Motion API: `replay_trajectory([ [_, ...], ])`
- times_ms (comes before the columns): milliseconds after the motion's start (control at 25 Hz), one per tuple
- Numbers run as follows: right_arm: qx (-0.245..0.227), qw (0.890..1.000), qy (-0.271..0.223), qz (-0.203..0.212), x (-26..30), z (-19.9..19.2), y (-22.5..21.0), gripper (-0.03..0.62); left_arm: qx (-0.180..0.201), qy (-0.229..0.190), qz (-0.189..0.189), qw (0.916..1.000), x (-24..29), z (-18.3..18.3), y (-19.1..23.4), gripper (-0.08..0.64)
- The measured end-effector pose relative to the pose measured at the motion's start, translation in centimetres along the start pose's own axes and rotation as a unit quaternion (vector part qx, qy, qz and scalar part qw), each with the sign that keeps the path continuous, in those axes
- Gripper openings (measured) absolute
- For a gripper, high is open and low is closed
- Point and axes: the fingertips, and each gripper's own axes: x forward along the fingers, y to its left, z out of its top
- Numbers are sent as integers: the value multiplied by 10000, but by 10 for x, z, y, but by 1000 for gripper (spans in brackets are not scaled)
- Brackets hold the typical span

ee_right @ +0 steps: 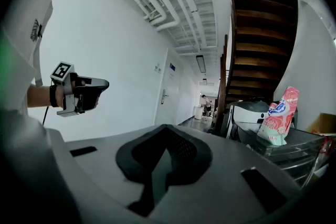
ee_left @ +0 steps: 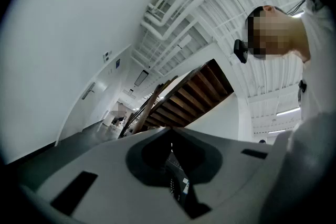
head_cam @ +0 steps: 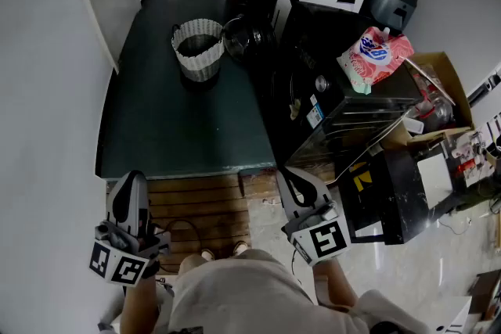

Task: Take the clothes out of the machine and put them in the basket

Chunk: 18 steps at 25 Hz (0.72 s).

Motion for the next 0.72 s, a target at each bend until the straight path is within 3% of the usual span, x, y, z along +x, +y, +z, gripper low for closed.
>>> replay_trajectory([
  [480,60,9999,56,98,1,-7,7,11,-31,83,83,9999,-4,-7,4,14],
  [720,224,9995,37,216,0,-13,15,11,-110,152,354,9992,-11,-16,15,16],
])
